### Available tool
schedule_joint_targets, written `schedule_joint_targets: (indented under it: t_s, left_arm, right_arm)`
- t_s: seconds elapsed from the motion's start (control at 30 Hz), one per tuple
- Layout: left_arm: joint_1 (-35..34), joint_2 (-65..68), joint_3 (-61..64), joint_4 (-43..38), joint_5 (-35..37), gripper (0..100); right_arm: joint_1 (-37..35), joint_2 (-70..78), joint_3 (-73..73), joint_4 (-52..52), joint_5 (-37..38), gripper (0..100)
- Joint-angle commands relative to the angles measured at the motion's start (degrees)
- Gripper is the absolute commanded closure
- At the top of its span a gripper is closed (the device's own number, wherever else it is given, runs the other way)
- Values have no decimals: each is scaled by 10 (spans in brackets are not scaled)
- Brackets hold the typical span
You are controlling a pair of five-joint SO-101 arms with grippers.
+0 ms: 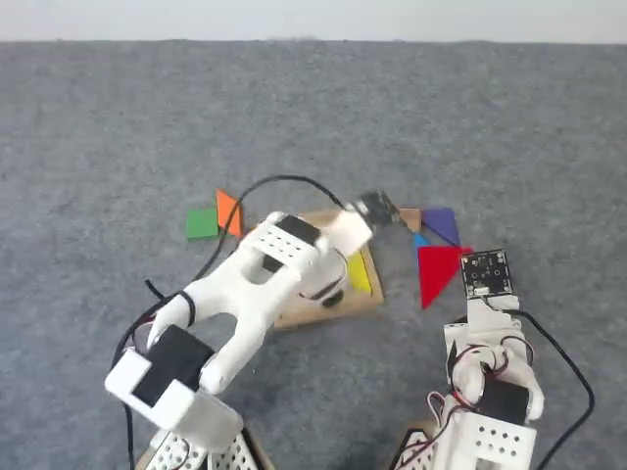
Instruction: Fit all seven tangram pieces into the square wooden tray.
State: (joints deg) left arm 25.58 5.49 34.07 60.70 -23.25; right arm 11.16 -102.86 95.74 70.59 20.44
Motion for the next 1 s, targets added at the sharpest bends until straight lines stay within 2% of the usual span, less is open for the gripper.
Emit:
schedule_joint_targets:
  t_s: [0.0, 0.17, 0.37, 0.47, 0.6, 0.77, 0.9, 0.97]
  left_arm:
    - [-1, 3, -5, 66, -64, 816]
    - [-31, 1, -13, 65, -83, 832]
    - [-66, -33, -45, 33, -9, 836]
    - [-68, -127, -4, -13, 44, 829]
    - [-75, -316, 110, -97, 117, 799]
    - [-171, -530, 239, -187, 214, 798]
    - [-236, -571, 271, -239, 307, 799]
    - [-247, -554, 274, -260, 319, 800]
  right_arm:
    - [9, 0, 8, 5, 6, 992]
    - [9, 0, 8, 5, 6, 992]
    - [9, 0, 8, 5, 6, 992]
    - [9, 0, 8, 5, 6, 992]
    - [9, 0, 8, 5, 6, 992]
    - [9, 0, 8, 5, 6, 992]
    - [9, 0, 8, 5, 6, 992]
    - [9, 0, 8, 5, 6, 992]
